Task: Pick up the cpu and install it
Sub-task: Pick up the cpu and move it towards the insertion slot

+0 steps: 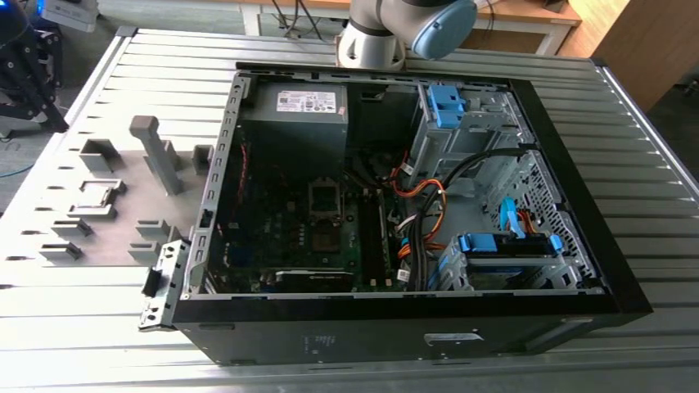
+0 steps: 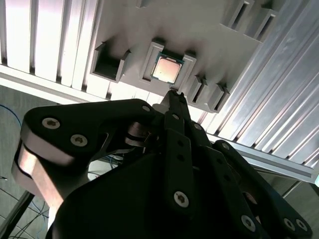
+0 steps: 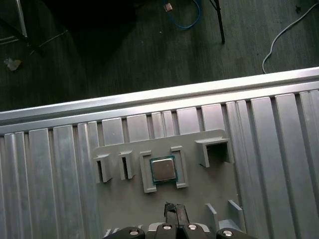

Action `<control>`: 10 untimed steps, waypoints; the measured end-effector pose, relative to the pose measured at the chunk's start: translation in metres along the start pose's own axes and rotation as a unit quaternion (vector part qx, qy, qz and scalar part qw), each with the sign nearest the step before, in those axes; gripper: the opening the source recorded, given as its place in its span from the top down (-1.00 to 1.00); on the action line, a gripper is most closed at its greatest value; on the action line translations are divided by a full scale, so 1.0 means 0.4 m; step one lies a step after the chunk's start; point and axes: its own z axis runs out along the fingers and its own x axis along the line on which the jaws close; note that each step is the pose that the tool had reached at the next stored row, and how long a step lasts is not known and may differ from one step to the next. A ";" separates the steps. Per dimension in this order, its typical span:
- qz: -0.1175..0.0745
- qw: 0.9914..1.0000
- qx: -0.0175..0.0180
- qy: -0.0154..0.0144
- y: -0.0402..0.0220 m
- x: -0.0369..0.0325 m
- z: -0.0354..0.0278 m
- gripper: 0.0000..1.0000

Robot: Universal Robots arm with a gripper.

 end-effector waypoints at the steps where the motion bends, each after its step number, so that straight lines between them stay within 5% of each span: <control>1: 0.000 1.000 0.000 0.000 0.000 0.000 0.000 0.79; 10: 0.000 1.000 0.000 0.000 0.000 0.000 0.001 0.79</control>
